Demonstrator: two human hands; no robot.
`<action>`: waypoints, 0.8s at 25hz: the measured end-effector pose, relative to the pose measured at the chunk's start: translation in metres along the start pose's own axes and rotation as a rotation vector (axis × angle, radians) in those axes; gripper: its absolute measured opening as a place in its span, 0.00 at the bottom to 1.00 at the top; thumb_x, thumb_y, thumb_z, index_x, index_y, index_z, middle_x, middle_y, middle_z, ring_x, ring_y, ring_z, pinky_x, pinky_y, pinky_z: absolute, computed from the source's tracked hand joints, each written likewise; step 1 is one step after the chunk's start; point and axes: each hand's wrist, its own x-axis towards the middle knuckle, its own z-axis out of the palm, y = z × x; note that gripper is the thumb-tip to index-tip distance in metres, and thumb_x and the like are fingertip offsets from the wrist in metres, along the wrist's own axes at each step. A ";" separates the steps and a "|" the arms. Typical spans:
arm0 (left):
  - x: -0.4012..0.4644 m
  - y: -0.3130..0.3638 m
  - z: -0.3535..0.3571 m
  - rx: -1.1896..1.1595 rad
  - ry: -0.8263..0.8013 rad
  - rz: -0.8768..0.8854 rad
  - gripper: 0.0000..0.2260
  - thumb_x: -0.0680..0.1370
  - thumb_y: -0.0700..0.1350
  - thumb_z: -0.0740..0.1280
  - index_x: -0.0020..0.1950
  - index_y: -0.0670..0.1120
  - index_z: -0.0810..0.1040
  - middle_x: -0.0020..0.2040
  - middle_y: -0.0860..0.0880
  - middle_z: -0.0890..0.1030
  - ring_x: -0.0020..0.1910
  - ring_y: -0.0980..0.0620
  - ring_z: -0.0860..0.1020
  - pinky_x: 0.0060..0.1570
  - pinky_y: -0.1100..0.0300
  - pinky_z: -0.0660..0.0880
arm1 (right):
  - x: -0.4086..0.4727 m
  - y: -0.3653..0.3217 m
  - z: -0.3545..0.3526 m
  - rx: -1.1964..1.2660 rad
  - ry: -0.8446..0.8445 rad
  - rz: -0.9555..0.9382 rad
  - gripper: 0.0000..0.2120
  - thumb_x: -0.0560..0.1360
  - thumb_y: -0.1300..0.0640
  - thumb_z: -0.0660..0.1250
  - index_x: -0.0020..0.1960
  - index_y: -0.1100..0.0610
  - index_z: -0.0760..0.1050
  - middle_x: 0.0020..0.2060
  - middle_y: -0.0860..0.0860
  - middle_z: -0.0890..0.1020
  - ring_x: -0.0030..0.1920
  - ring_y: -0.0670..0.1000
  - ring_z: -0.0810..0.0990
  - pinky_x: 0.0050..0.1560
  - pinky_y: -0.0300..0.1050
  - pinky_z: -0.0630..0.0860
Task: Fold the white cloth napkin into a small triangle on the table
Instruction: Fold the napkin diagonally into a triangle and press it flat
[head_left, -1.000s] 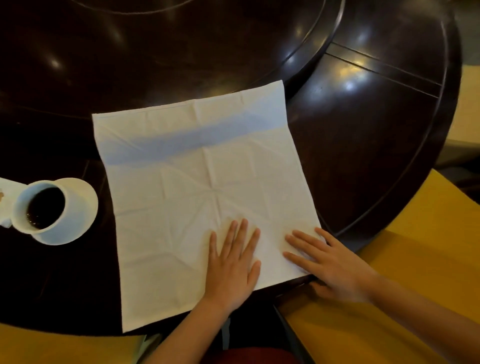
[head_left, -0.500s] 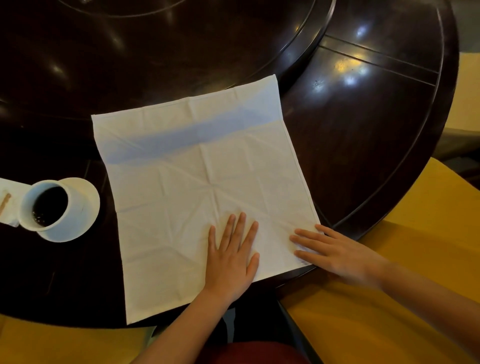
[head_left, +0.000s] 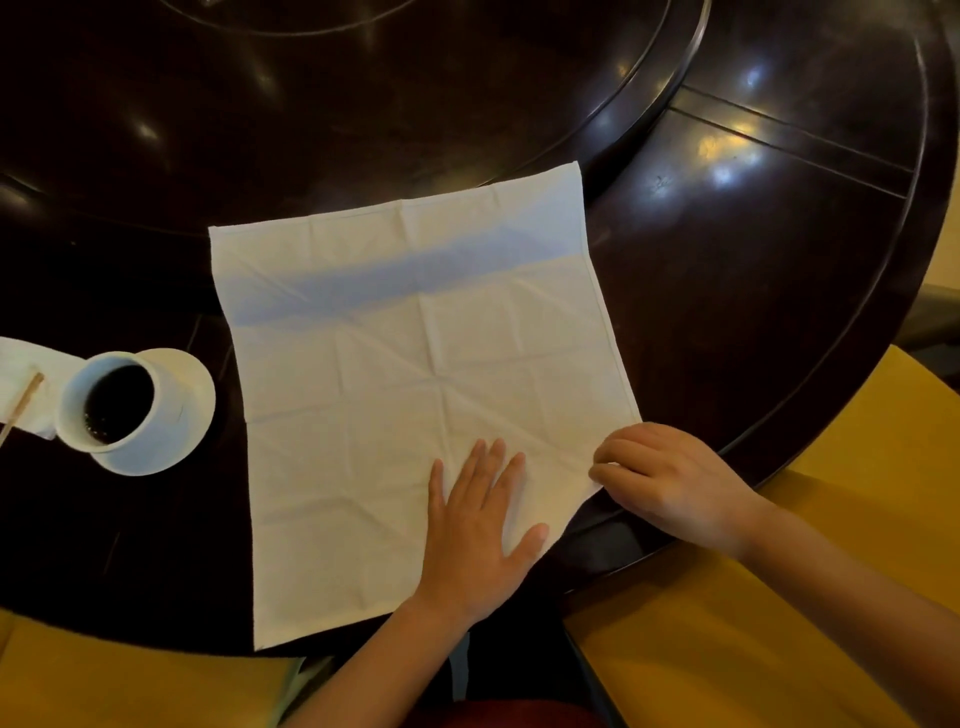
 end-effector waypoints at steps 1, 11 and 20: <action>0.002 0.007 -0.006 -0.114 0.049 0.003 0.27 0.78 0.64 0.50 0.71 0.51 0.63 0.70 0.49 0.71 0.70 0.51 0.66 0.71 0.43 0.51 | 0.010 0.000 -0.004 -0.003 0.029 0.006 0.07 0.75 0.60 0.63 0.46 0.60 0.79 0.41 0.56 0.82 0.42 0.55 0.80 0.42 0.46 0.79; 0.043 -0.007 -0.063 -0.668 0.492 -0.418 0.04 0.76 0.42 0.67 0.45 0.45 0.81 0.38 0.55 0.80 0.42 0.61 0.77 0.39 0.77 0.69 | 0.133 0.011 -0.019 0.492 0.205 0.444 0.07 0.72 0.63 0.69 0.50 0.61 0.79 0.44 0.54 0.83 0.43 0.48 0.77 0.46 0.34 0.71; 0.066 -0.097 -0.123 -0.644 0.748 -0.647 0.03 0.76 0.41 0.67 0.47 0.47 0.80 0.41 0.55 0.79 0.40 0.61 0.77 0.41 0.78 0.70 | 0.281 -0.002 -0.007 0.506 0.270 0.252 0.06 0.73 0.63 0.68 0.48 0.63 0.80 0.44 0.58 0.83 0.43 0.47 0.75 0.45 0.28 0.67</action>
